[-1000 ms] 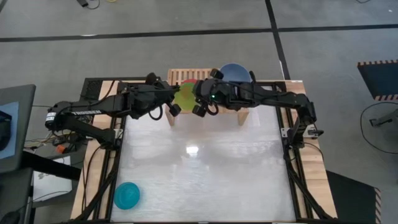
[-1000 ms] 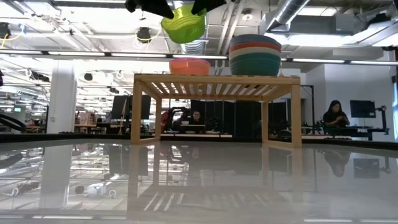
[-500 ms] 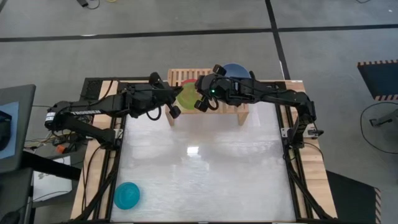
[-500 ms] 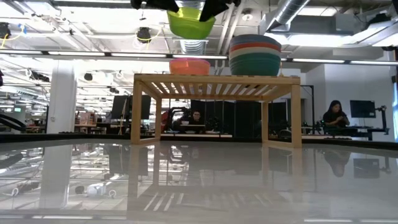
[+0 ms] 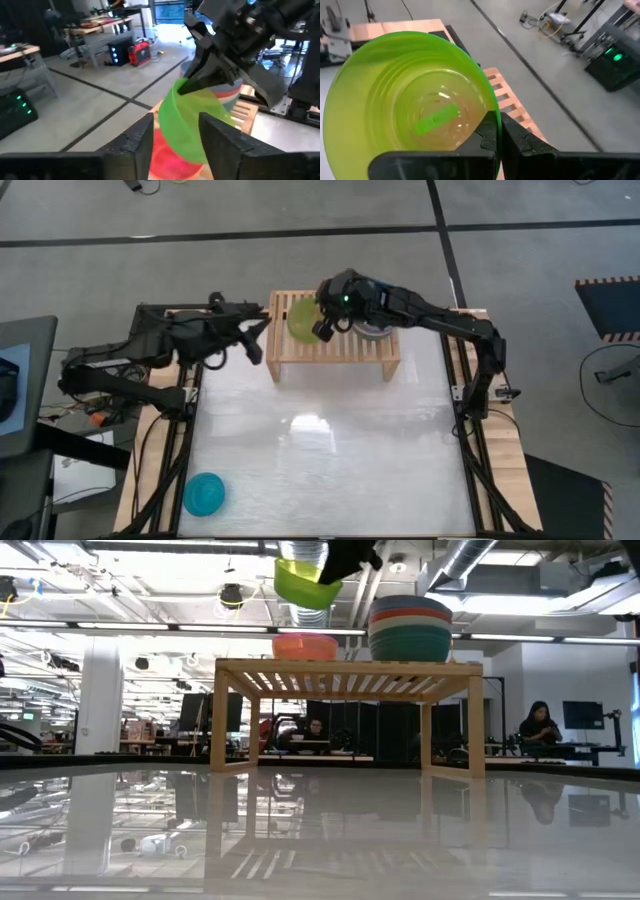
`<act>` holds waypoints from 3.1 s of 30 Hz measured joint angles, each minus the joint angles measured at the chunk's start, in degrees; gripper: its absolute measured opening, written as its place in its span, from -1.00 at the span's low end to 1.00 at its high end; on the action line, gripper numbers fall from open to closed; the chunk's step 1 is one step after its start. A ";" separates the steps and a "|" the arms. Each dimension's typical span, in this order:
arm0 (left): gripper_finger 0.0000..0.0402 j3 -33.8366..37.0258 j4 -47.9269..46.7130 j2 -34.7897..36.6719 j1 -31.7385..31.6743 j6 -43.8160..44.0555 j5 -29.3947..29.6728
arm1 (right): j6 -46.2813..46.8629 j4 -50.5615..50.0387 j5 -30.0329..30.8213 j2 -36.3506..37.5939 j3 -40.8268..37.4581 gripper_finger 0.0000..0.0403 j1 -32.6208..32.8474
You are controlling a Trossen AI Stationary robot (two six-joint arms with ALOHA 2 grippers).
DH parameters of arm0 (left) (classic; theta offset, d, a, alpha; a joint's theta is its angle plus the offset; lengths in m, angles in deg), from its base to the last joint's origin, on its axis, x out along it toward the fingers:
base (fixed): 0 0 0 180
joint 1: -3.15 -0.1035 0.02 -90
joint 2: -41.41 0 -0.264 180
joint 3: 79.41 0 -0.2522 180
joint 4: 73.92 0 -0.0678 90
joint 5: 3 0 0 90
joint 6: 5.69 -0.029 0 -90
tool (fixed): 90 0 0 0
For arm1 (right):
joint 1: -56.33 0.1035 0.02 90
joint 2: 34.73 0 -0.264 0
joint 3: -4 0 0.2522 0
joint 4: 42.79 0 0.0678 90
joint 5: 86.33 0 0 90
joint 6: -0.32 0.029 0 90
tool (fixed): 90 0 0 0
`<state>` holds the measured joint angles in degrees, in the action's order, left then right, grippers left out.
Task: Place and stack bowls onto a shelf
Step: Stack the green bowl on top of the pink bowl on the shelf, then adjust the stacked bowls, then stack the blue bowl on top of the green bowl on the shelf
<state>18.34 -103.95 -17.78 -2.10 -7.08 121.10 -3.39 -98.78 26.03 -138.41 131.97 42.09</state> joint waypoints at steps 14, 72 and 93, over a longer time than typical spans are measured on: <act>-0.15 -0.02 -9.95 2.40 0.01 10.94 0.59 | 1.64 -4.65 -19.84 -2.73 -0.13 -0.88 -10.38; -0.45 0.57 4.48 -27.36 -5.58 10.21 -24.25 | 5.81 -13.69 -17.29 22.05 0.04 -0.08 -7.48; -0.46 0.55 -10.74 -16.89 -10.72 15.95 -21.70 | 5.02 -17.33 -14.75 22.11 -0.47 -0.12 -6.57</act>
<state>18.88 -114.69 -34.67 -12.82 8.87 99.40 1.62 -116.11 11.28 -116.30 131.50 35.52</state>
